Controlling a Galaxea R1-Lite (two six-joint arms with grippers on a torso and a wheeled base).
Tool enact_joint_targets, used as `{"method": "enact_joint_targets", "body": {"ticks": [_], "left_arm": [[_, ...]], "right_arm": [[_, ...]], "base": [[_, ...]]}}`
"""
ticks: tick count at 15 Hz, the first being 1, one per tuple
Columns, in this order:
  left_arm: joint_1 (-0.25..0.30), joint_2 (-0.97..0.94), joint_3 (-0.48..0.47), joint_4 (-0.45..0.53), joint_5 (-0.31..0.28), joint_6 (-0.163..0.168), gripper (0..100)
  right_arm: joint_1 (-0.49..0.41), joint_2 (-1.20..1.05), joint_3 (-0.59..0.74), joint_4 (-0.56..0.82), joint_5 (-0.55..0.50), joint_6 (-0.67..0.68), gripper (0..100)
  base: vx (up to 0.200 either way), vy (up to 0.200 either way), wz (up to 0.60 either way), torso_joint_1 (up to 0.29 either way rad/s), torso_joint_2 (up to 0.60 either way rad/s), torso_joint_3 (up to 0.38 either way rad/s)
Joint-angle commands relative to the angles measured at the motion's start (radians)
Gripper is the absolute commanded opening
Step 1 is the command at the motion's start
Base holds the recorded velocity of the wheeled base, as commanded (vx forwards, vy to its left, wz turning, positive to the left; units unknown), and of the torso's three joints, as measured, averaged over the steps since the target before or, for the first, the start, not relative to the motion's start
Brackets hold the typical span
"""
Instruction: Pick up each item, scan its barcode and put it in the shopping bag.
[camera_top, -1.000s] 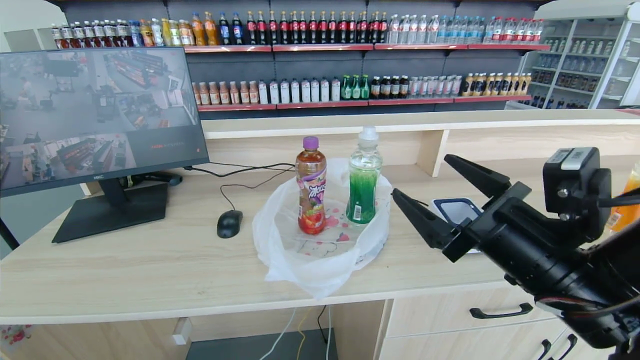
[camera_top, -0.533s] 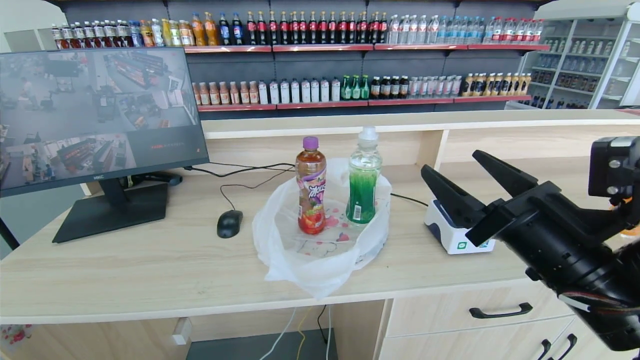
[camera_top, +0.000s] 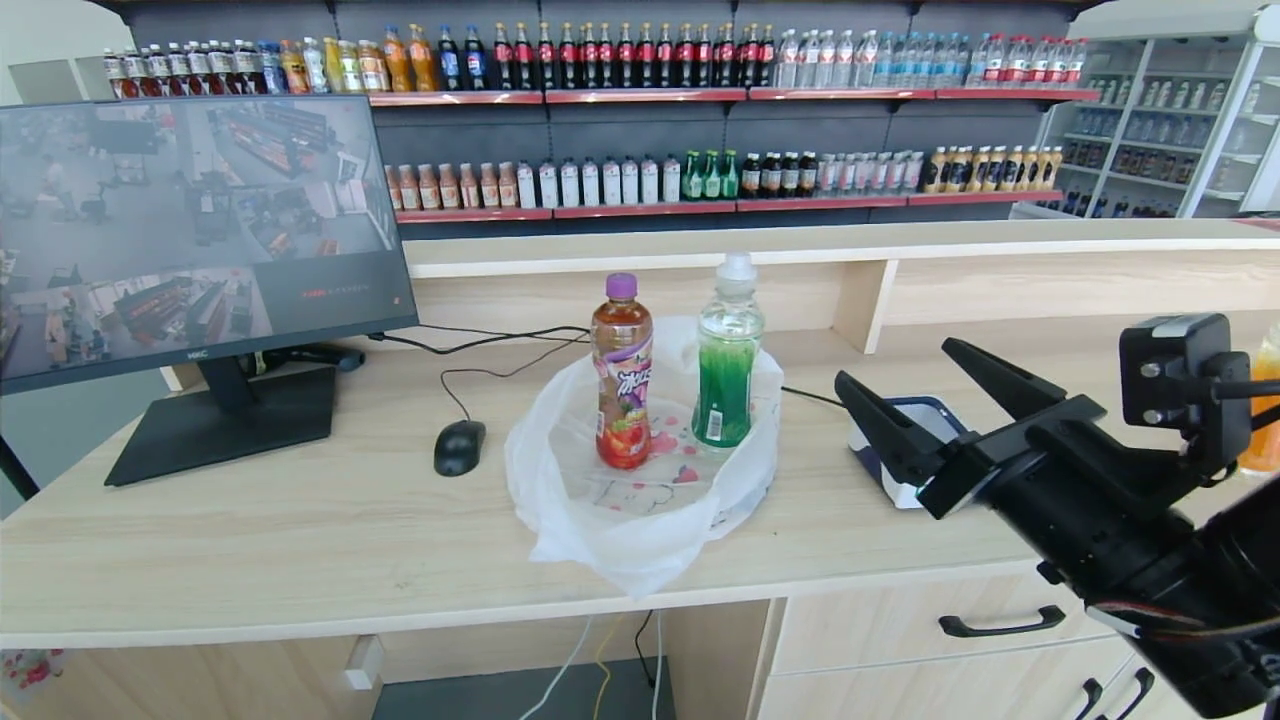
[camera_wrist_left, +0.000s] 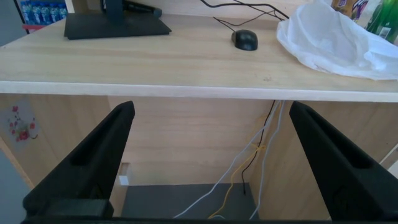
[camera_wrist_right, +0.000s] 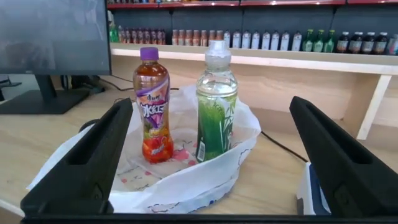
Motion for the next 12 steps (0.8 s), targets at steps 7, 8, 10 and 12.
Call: {"method": "enact_joint_targets", "body": {"ticks": [7,8,10,12], "left_arm": [[0.000,0.000,0.000,0.000,0.000,0.000,100],[0.000,0.000,0.000,0.000,0.000,0.000,100],[0.000,0.000,0.001,0.000,0.000,0.000,100],[0.000,0.000,0.000,0.000,0.000,0.000,100]], "right_arm": [[-0.045,0.047,-0.055,-0.002,0.001,-0.030,100],[-0.045,0.050,-0.052,-0.002,0.001,-0.030,100],[-0.046,0.050,-0.054,-0.002,0.001,-0.030,100],[-0.046,0.050,-0.052,-0.002,0.001,-0.030,100]], "base": [[-0.086,0.000,0.00,0.003,0.00,0.002],[0.000,0.000,0.00,0.000,0.00,0.000],[0.000,0.000,0.00,0.000,0.00,0.000],[0.000,0.000,0.00,0.000,0.00,0.000]]}}
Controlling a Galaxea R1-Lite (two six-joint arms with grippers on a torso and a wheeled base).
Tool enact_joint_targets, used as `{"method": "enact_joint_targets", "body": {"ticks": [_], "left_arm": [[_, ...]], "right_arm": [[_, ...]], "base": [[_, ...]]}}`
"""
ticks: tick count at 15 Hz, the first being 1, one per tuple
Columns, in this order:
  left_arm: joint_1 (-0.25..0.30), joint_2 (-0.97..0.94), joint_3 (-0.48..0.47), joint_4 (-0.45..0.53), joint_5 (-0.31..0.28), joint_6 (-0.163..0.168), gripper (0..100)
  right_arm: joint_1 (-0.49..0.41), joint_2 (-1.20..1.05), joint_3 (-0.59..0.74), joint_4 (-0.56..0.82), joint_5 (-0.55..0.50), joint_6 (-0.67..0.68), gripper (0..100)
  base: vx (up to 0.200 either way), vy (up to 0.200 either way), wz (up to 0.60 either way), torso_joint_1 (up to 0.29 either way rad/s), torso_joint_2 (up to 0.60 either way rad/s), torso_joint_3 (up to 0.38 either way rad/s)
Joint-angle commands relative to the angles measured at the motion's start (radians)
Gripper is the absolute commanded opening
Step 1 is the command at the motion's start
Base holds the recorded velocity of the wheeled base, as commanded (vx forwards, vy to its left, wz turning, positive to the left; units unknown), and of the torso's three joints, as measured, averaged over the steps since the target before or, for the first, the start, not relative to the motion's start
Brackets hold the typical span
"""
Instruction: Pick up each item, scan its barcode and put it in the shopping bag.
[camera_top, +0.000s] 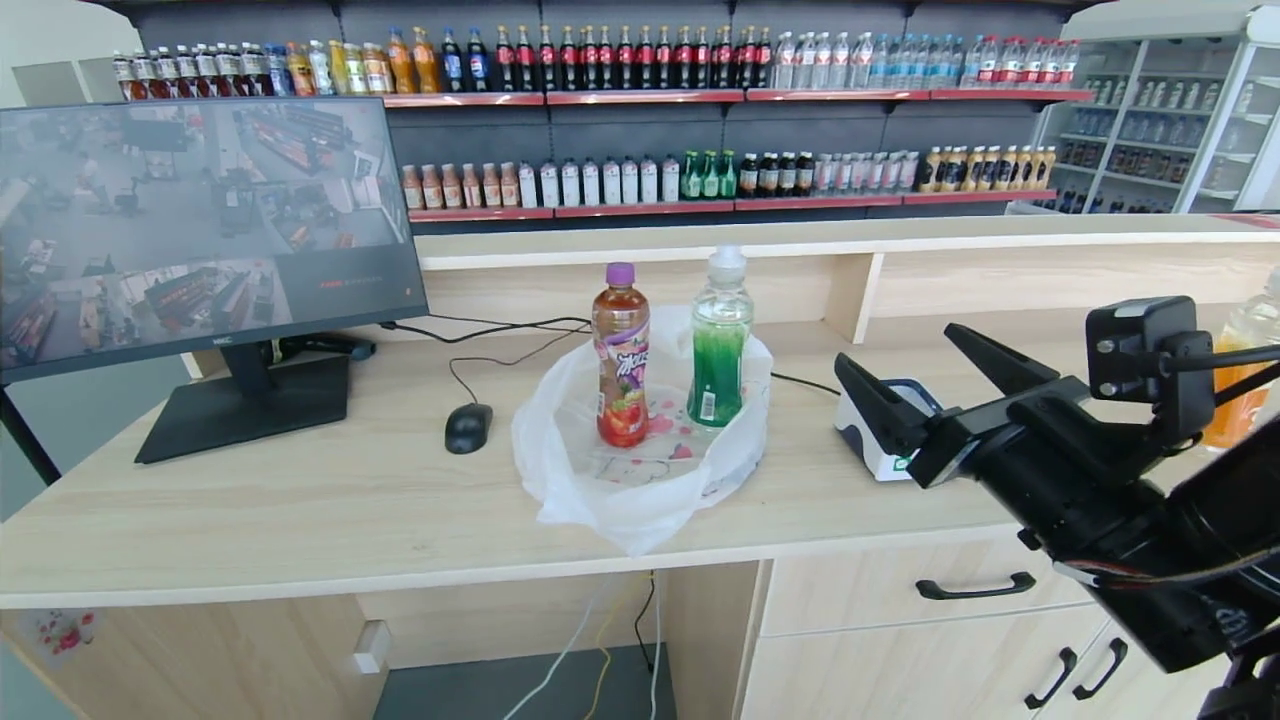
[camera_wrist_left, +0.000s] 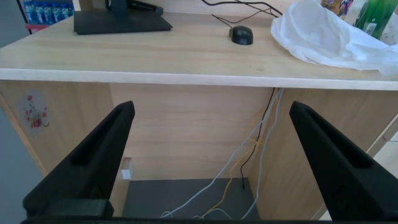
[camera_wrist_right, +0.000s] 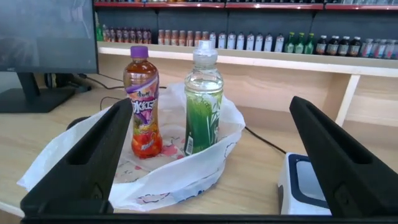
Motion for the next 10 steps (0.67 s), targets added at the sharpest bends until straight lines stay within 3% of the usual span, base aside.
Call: {"method": "enact_joint_targets", "body": {"ticks": [1,4,10], "left_arm": [[-0.002,0.000,0.000,0.000,0.000,0.001,100],[0.000,0.000,0.000,0.000,0.000,0.008,100],[0.000,0.000,0.000,0.000,0.000,0.007,100]], "right_arm": [[0.001,0.007,-0.001,-0.003,0.000,-0.002,100],[0.001,0.008,-0.007,-0.003,0.000,-0.002,100],[0.000,-0.007,0.017,-0.003,0.000,-0.002,100]], "base": [[0.000,0.000,0.00,0.000,0.00,0.000],[0.000,0.000,0.00,0.000,0.00,0.000],[0.000,-0.200,0.00,0.003,0.01,-0.001]]}}
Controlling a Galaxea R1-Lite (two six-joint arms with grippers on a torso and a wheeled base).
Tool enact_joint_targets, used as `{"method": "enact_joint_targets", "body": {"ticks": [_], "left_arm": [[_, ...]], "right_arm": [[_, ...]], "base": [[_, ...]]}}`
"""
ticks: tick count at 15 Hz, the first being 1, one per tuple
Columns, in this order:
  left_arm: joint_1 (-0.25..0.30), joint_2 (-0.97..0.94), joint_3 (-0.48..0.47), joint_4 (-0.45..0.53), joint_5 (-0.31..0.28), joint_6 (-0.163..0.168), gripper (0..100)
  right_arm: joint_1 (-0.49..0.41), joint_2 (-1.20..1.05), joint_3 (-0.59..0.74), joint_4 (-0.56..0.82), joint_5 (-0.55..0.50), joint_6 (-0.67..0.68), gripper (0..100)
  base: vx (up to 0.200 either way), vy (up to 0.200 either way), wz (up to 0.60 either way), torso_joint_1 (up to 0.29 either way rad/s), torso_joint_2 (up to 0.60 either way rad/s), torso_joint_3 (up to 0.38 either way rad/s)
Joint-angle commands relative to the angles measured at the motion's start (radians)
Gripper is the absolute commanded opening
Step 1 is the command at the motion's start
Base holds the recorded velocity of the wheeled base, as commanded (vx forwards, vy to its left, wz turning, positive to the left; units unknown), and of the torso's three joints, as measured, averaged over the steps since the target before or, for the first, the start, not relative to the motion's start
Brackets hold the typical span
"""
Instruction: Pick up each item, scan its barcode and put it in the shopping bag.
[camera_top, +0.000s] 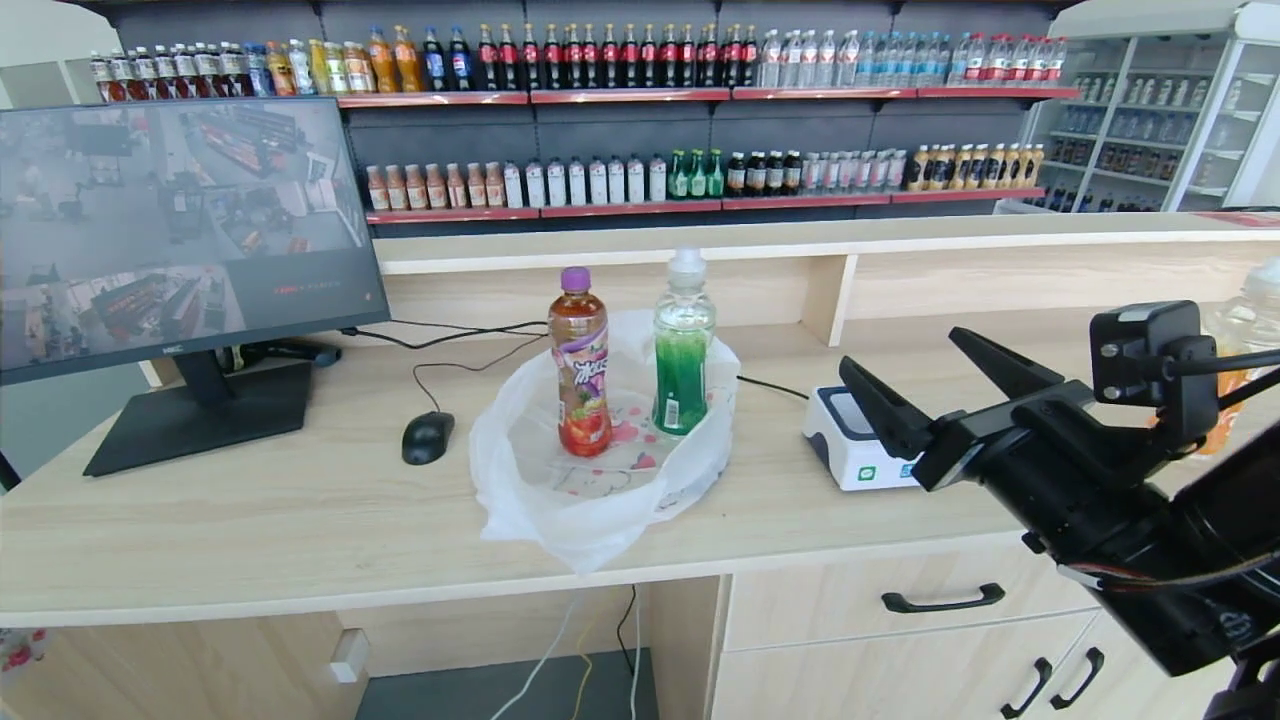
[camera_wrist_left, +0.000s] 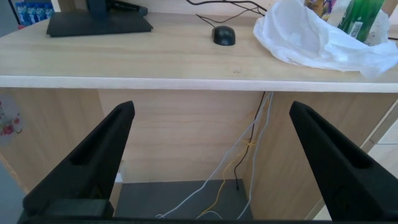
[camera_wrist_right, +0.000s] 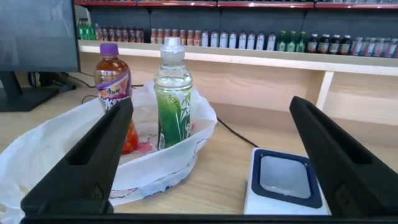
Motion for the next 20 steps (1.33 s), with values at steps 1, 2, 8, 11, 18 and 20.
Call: {"method": "enact_joint_targets", "body": {"ticks": [1,2,8,11,18,20], "left_arm": [[0.000,0.000,0.002,0.000,0.000,0.000,100],[0.000,0.000,0.000,0.000,-0.001,0.000,100],[0.000,0.000,0.002,0.000,0.000,0.000,100],[0.000,0.000,0.000,0.000,0.000,-0.002,100],[0.000,0.000,0.000,0.000,0.000,-0.003,100],[0.000,0.000,0.000,0.000,0.000,-0.006,100]], "right_arm": [[0.000,-0.009,0.008,-0.001,-0.001,-0.001,100],[-0.006,-0.012,0.012,-0.001,0.001,-0.001,100],[-0.025,-0.035,0.012,-0.001,0.001,0.001,100],[-0.023,-0.024,-0.055,-0.001,-0.001,-0.002,100],[-0.022,-0.001,-0.017,-0.001,-0.001,-0.001,100],[-0.019,-0.001,-0.003,-0.001,-0.001,0.001,100]], "base": [[0.000,-0.200,0.00,0.002,0.00,0.007],[0.000,-0.200,0.00,-0.007,0.00,0.007],[0.000,-0.200,0.00,0.001,0.01,0.004],[0.000,-0.200,0.00,0.004,0.00,0.004],[0.000,-0.200,0.00,0.002,0.00,0.002],[0.000,-0.200,0.00,0.005,0.00,0.005]]}}
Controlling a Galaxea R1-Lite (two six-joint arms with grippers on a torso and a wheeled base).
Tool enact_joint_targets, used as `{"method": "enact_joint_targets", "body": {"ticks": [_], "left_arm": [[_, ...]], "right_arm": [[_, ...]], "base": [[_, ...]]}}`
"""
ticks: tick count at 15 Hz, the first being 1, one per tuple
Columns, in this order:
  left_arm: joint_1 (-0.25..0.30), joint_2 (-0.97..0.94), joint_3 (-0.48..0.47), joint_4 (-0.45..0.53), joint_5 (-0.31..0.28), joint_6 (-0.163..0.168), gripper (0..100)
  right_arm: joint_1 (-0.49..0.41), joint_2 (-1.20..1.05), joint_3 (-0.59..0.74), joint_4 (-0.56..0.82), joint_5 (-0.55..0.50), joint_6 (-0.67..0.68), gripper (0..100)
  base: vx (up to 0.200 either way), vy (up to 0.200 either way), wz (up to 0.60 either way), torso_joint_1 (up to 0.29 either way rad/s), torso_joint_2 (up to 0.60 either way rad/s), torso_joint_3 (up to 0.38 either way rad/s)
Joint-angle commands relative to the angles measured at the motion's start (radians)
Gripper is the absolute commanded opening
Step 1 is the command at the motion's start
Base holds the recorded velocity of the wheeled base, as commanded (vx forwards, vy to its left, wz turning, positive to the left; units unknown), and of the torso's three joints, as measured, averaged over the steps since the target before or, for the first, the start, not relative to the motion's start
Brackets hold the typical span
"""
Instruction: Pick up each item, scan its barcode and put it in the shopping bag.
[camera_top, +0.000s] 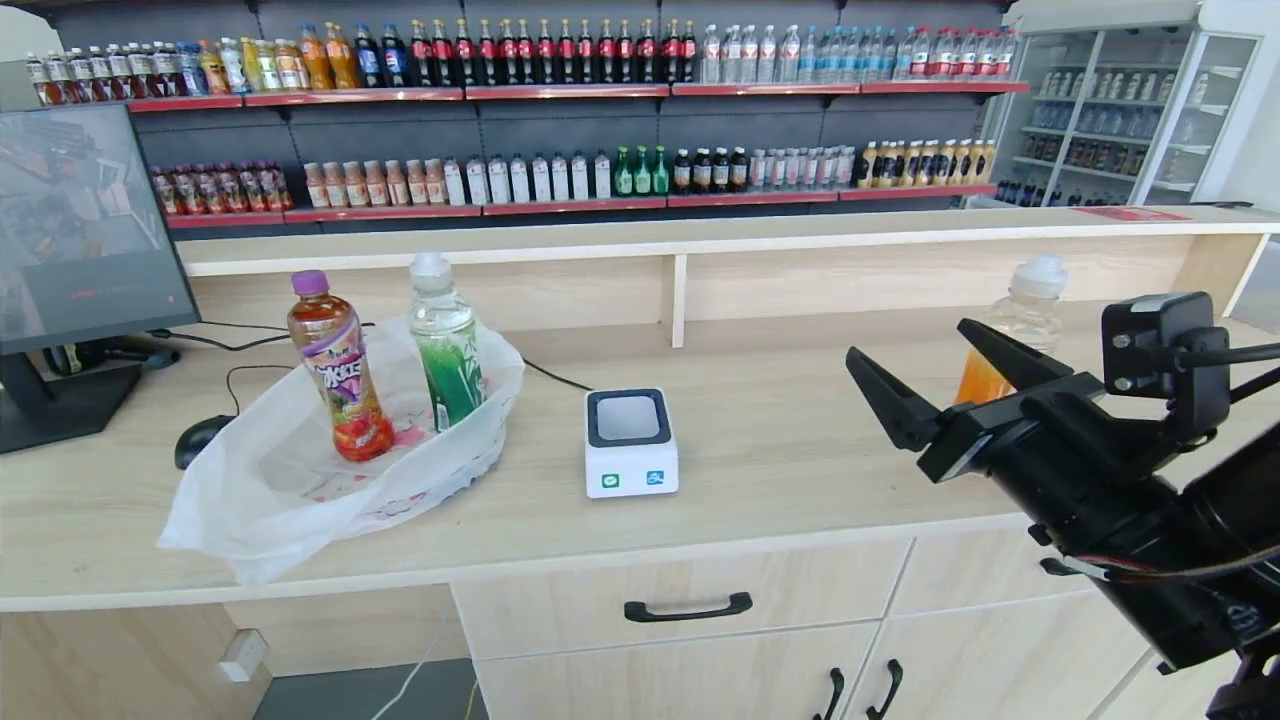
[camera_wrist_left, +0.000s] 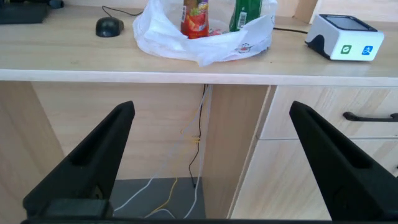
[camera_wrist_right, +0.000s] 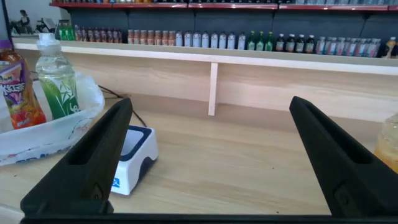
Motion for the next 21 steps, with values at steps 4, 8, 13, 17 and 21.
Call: {"method": "enact_joint_targets", "body": {"ticks": [4,8,13,17,21], "left_arm": [[0.002,0.000,0.000,0.000,0.000,-0.001,100],[0.000,0.000,0.000,0.000,0.000,0.001,100],[0.000,0.000,0.000,0.000,0.000,-0.002,100],[0.000,0.000,0.000,0.000,0.000,-0.002,100],[0.002,0.000,0.002,0.000,0.000,0.001,100]], "right_arm": [[0.007,0.012,0.013,-0.001,0.000,0.001,100],[0.006,0.012,-0.004,-0.001,0.000,0.001,100],[-0.013,0.016,0.054,-0.001,-0.002,0.005,100],[-0.083,0.087,0.074,-0.001,-0.023,0.021,100],[-0.128,0.167,0.024,-0.001,-0.042,0.033,100]], "base": [[0.000,-0.200,0.00,0.000,0.00,0.002],[0.000,-0.200,0.00,0.002,0.00,0.000],[0.000,0.000,0.00,0.000,0.00,0.000],[0.000,0.000,0.00,0.000,0.00,0.000],[0.000,0.000,0.00,0.000,0.00,0.000]]}}
